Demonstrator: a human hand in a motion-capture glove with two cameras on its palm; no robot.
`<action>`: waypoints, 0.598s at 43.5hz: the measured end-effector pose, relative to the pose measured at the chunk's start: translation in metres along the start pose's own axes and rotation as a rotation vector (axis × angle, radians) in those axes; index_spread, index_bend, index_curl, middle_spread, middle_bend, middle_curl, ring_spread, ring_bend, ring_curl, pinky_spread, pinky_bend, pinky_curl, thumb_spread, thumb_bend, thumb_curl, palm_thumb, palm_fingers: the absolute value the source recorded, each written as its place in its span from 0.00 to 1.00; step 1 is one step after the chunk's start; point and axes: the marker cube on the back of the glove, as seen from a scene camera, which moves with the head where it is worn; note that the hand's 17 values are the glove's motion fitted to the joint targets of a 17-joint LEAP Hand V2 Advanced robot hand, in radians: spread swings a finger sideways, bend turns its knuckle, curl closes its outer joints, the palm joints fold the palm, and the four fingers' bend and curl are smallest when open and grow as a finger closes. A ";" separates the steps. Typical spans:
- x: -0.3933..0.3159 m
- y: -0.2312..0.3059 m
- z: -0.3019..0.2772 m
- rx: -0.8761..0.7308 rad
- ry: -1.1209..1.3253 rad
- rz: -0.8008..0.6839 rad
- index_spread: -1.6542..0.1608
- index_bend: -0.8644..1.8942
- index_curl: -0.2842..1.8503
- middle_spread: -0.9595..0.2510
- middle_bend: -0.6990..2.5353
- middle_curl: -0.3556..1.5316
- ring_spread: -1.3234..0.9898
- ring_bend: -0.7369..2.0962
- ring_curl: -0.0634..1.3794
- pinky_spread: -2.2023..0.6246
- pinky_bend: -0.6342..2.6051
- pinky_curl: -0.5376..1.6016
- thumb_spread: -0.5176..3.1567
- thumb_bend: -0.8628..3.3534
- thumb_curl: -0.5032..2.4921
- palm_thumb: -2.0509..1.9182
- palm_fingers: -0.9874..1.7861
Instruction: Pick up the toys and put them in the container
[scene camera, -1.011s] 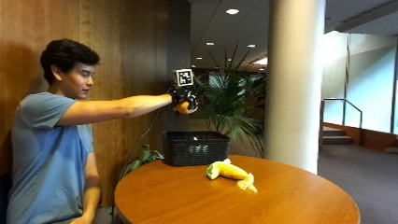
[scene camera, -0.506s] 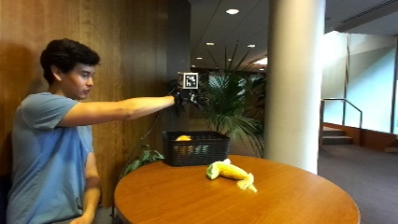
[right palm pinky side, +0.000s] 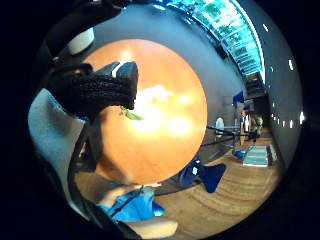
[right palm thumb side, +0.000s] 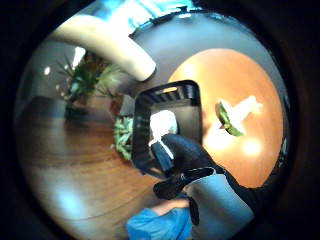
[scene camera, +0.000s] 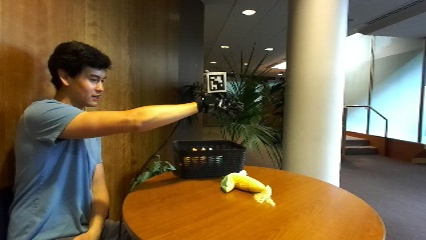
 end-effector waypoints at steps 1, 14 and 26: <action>0.008 -0.001 0.003 -0.009 0.004 0.017 0.74 0.35 0.26 0.90 0.27 0.48 0.61 0.48 0.31 0.79 0.66 0.44 0.45 0.20 0.31 0.51 0.31; 0.086 -0.011 0.055 -0.095 0.101 0.123 0.75 0.35 0.24 0.90 0.27 0.45 0.62 0.45 0.28 0.79 0.65 0.43 0.45 0.20 0.30 0.52 0.30; 0.126 -0.027 0.123 -0.167 0.074 0.227 0.75 0.34 0.22 0.90 0.27 0.42 0.62 0.43 0.27 0.79 0.65 0.42 0.44 0.20 0.29 0.52 0.30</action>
